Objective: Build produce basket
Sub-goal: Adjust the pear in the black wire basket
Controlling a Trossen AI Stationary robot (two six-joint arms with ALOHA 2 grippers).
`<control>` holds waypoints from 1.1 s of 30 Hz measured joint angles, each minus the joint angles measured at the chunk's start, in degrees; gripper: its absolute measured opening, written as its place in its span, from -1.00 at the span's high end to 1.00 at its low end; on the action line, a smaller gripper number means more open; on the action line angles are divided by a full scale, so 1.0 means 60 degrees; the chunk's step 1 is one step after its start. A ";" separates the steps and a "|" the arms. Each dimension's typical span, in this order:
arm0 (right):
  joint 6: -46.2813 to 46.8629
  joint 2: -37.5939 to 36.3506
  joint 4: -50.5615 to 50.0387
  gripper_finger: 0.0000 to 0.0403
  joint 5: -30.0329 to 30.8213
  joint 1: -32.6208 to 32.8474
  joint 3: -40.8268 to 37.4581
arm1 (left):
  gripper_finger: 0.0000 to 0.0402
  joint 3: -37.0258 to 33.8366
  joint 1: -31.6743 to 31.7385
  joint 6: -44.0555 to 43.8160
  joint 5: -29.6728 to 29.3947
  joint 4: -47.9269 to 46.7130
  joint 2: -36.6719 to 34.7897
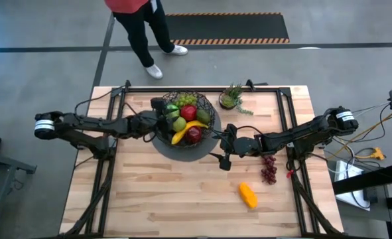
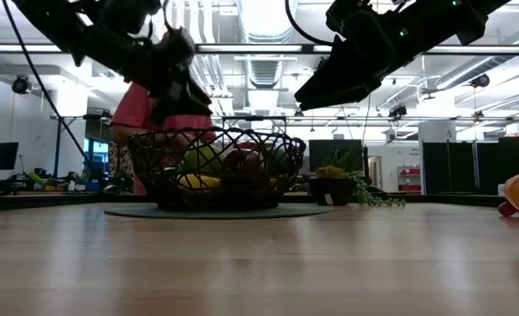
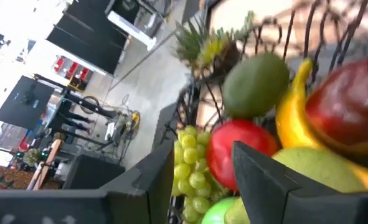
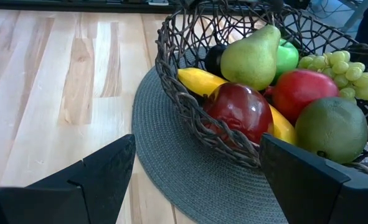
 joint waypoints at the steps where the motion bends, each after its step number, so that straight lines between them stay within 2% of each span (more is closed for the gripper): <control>1: 0.0002 0.0000 0.0000 -0.61 0.0000 0.0000 0.0000 | 0.29 0.0001 -0.0057 -0.0121 0.0075 0.0011 -0.0097; 4: -0.0002 0.0000 0.0003 -0.61 -0.0002 0.0000 0.0000 | 0.36 0.0084 -0.0102 -0.1141 0.1013 -0.0001 -0.0280; 6: -0.0009 0.0000 0.0006 -0.61 0.0000 0.0000 0.0000 | 0.48 0.0165 -0.0102 -0.2010 0.1627 -0.0152 -0.0283; 10: -0.0017 0.0000 0.0007 -0.61 -0.0001 0.0000 0.0000 | 0.87 0.0593 -0.0027 -0.3749 0.1733 -0.1757 -0.0156; 12: -0.0020 0.0000 0.0011 -0.61 0.0000 0.0000 0.0000 | 0.96 0.1049 0.0034 -0.4514 0.1803 -0.2809 -0.0154; 16: -0.0033 0.0000 0.0052 -0.61 0.0002 0.0000 0.0000 | 0.99 0.2194 0.0032 -0.5325 0.2263 -0.4923 -0.0155; 19: -0.0116 0.0000 0.0153 -0.61 0.0002 0.0000 0.0000 | 1.00 0.2885 0.0036 -0.5708 0.2269 -0.5761 0.0101; 33: -0.0214 0.0000 0.0153 -0.61 0.0002 0.0000 0.0000 | 1.00 0.2969 0.0148 -0.6311 0.2265 -0.5828 0.1911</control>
